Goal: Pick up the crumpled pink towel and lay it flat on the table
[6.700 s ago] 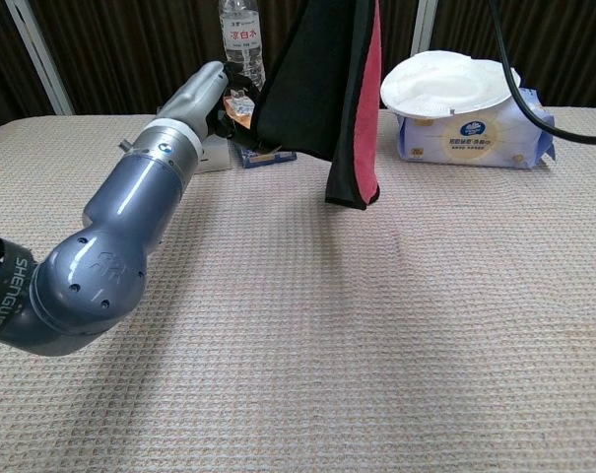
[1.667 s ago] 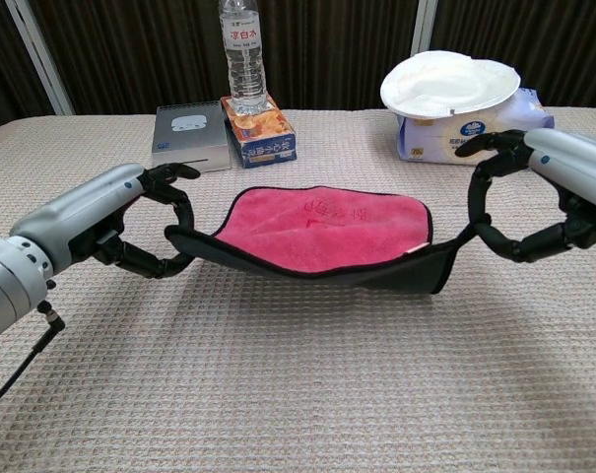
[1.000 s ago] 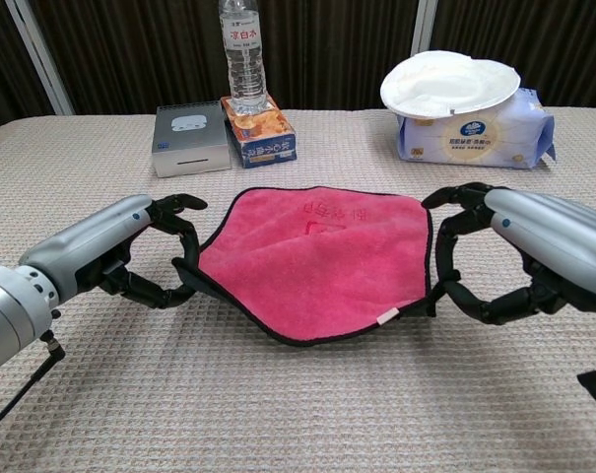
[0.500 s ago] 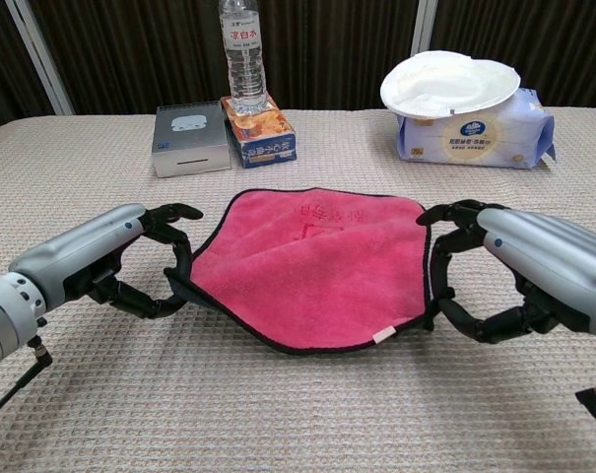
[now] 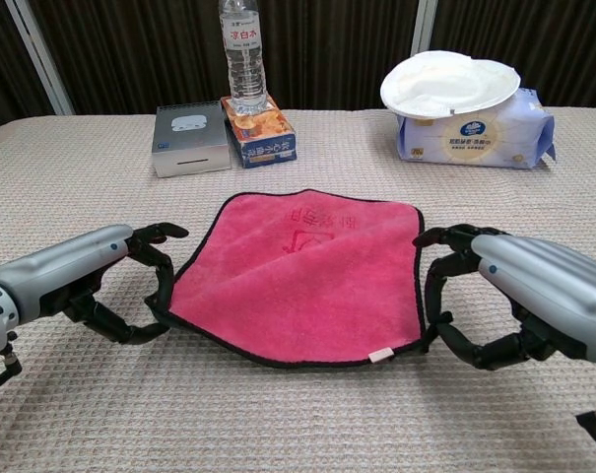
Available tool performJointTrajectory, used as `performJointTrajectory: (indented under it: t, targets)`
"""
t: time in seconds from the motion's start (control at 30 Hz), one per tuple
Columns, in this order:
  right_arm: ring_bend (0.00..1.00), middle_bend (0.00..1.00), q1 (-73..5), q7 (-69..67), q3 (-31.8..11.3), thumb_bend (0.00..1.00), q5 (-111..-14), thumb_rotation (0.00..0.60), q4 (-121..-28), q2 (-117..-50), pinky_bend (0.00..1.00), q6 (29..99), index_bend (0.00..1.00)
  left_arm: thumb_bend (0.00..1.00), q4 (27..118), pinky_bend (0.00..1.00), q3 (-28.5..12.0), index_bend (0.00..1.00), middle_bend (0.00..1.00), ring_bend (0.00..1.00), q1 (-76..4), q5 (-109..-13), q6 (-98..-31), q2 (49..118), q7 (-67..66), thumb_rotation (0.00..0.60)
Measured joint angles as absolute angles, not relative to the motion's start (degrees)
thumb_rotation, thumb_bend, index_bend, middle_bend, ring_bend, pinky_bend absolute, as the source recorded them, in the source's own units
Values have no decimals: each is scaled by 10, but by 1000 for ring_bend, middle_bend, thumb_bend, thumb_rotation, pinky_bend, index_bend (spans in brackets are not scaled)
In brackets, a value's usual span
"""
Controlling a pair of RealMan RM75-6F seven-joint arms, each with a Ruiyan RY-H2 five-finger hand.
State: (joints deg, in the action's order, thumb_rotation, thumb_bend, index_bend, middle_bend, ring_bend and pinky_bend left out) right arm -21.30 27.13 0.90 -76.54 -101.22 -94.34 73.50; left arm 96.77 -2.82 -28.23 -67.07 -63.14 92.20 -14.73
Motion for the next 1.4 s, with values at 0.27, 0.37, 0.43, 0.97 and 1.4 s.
performJointTrajectory:
  t: [0.27, 0.37, 0.43, 0.97, 1.4]
  targets:
    - [0, 0, -210, 291, 10, 367, -751, 600, -1024, -941, 0, 722, 0, 70, 998, 0, -20, 114, 0, 0, -296, -638, -578, 880, -158, 600]
    - [0, 0, -208, 291, 9, 352, -753, 600, -1028, -940, 0, 724, 0, 24, 1012, 0, -20, 53, 0, 0, -300, -633, -569, 866, -153, 600]
    - [0, 0, -206, 289, 9, 349, -757, 600, -1031, -937, 0, 726, 0, 7, 1021, 0, -22, 24, 0, 0, -301, -634, -566, 855, -144, 600]
    - [0, 0, -183, 173, -8, 348, -820, 600, -1067, -863, 0, 773, 0, 498, 1081, 0, -49, 0, 0, 0, -316, -721, -546, 725, -66, 600]
    - [0, 0, -155, 87, 2, 354, -865, 600, -1032, -811, 0, 802, 0, 320, 1067, 0, -30, 0, 0, 0, -260, -804, -681, 723, -92, 600]
